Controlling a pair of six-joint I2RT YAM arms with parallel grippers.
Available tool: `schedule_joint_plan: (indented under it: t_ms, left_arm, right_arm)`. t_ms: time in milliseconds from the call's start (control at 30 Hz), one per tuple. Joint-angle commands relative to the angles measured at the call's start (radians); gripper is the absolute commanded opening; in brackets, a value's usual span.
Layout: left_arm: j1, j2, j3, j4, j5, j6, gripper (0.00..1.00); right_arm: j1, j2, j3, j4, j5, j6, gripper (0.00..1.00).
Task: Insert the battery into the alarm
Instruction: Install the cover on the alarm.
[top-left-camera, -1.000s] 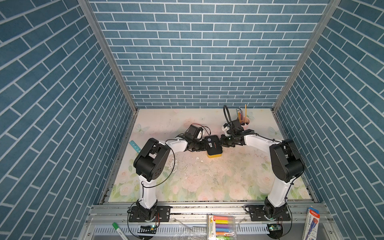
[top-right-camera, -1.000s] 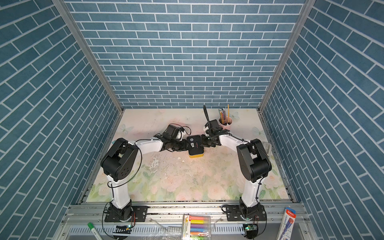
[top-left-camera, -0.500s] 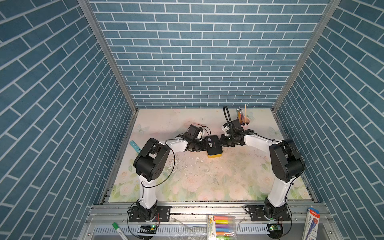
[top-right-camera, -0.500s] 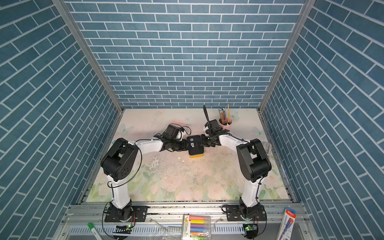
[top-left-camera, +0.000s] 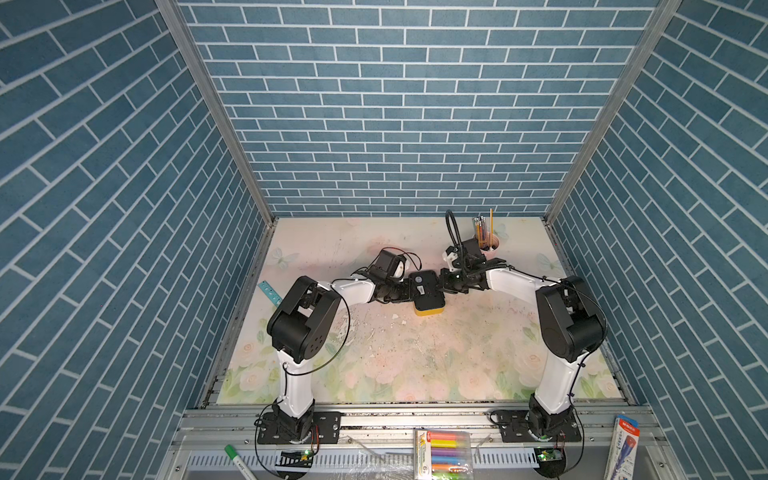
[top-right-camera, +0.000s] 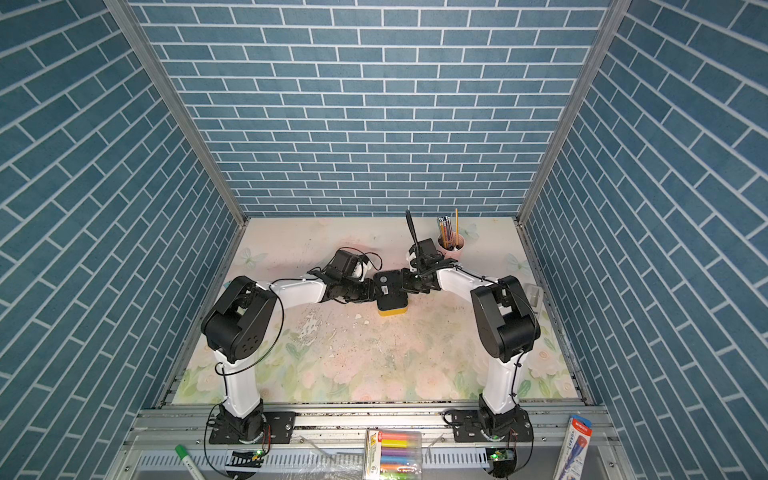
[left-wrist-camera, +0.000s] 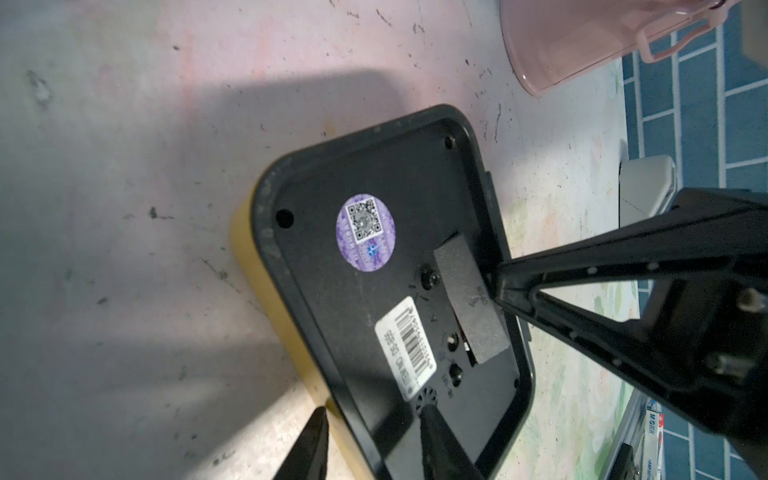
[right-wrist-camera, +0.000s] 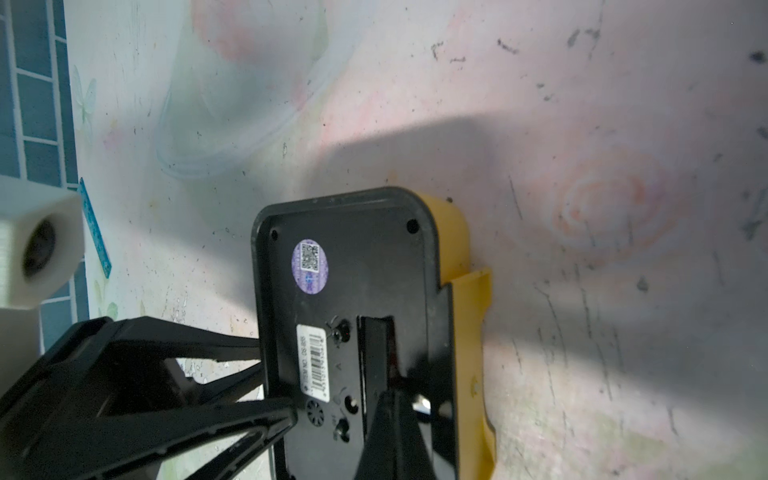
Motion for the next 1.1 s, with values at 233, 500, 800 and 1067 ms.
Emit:
schedule_joint_plan:
  t_ms: [233, 500, 800, 1067]
  left_arm:
    - [0.004, 0.012, -0.007, 0.0, 0.007, -0.001, 0.39]
    - [0.005, 0.016, -0.005, 0.002, 0.007, -0.003, 0.39]
    - [0.005, 0.013, -0.005, 0.001, 0.007, -0.002, 0.39]
    - [0.005, 0.008, -0.009, -0.009, 0.009, 0.005, 0.39]
  right_arm:
    - [0.006, 0.011, 0.031, -0.015, 0.013, 0.019, 0.0]
    - [0.006, -0.006, 0.019, -0.017, 0.016, 0.022, 0.0]
    - [0.005, 0.017, 0.061, -0.075, 0.03, -0.037, 0.04]
    - [0.006, 0.023, 0.116, -0.169, 0.039, -0.118, 0.22]
